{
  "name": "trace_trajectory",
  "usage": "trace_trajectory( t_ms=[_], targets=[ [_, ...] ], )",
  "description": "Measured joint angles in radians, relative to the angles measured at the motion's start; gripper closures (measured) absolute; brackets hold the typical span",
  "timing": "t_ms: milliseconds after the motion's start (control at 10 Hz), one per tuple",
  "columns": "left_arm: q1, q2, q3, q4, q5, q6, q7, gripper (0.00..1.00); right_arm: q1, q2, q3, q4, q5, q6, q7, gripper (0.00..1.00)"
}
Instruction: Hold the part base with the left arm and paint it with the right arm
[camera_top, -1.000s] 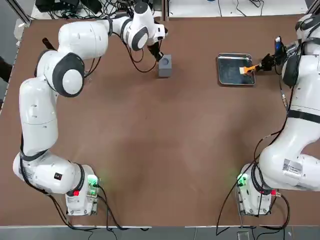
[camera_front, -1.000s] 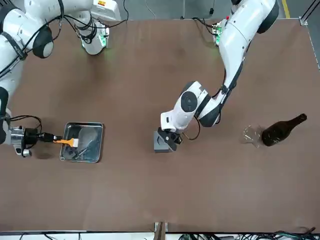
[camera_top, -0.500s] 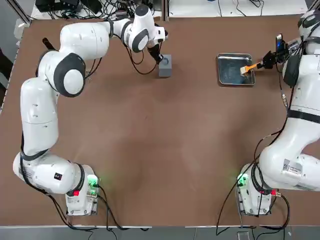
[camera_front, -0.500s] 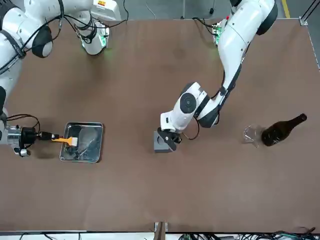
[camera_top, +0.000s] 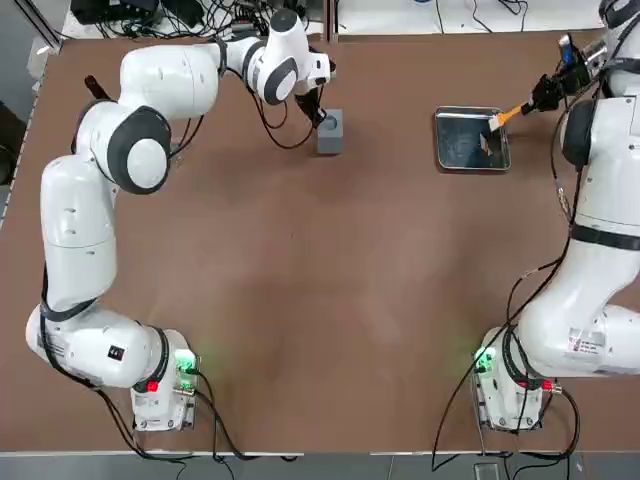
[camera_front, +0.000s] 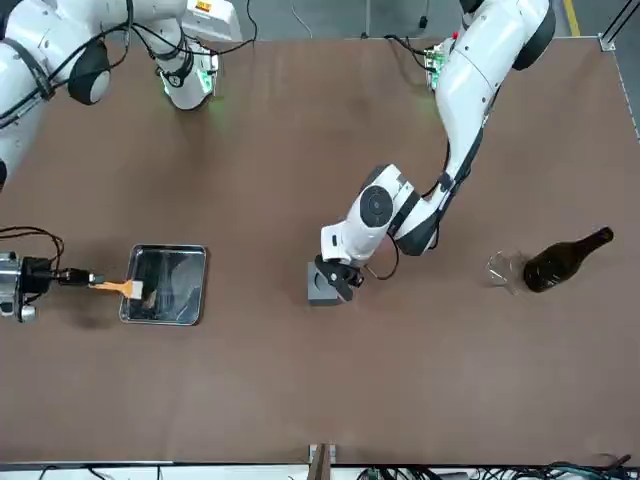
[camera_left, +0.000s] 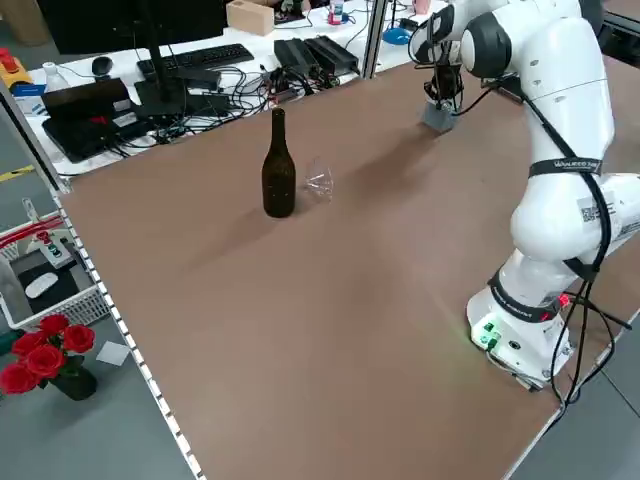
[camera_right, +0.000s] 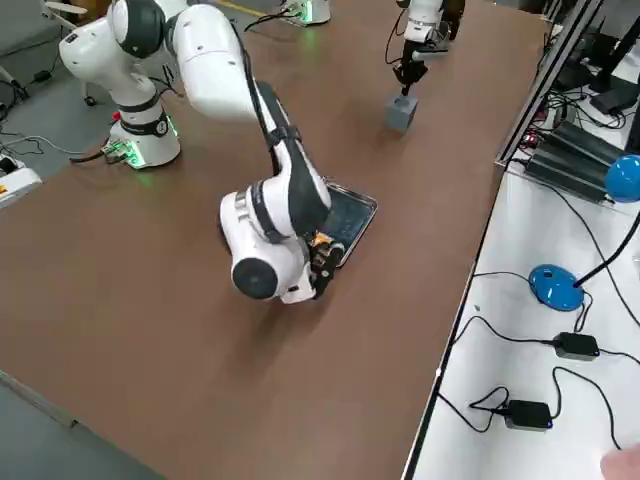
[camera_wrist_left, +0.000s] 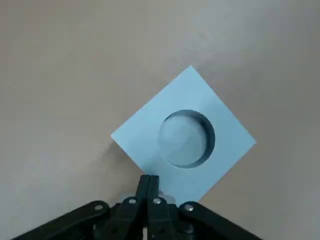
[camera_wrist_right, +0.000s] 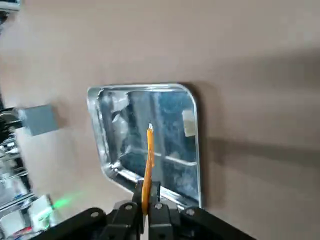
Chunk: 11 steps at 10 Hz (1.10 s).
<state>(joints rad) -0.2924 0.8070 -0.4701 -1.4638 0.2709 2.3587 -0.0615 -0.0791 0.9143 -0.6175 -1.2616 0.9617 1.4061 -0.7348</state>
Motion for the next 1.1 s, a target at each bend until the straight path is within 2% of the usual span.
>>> trace_trajectory(
  t_ms=[100,400,600,800,900,1100],
  targets=[
    [0.000,0.000,0.000,0.000,0.000,0.001,0.000,0.98,0.020,-0.040,0.041,0.000,-0.108,0.053,0.066,0.95],
    [0.002,0.000,0.001,0.003,0.000,0.001,0.000,0.98,0.048,-0.221,0.318,-0.018,-0.533,0.199,0.410,0.95],
    [0.000,0.000,0.000,0.003,0.000,0.001,0.000,0.98,0.057,-0.336,0.432,-0.140,-0.725,0.356,0.479,0.95],
    [-0.001,0.000,0.000,0.004,0.000,0.001,0.000,0.98,0.056,-0.416,0.506,-0.305,-0.875,0.525,0.482,0.95],
    [-0.002,0.000,0.000,0.004,0.000,0.001,0.000,0.98,0.057,-0.432,0.529,-0.361,-0.928,0.572,0.482,0.95],
    [-0.002,0.000,0.000,0.004,0.000,0.001,0.000,0.97,0.057,-0.439,0.546,-0.437,-1.016,0.633,0.488,0.95]
  ],
)
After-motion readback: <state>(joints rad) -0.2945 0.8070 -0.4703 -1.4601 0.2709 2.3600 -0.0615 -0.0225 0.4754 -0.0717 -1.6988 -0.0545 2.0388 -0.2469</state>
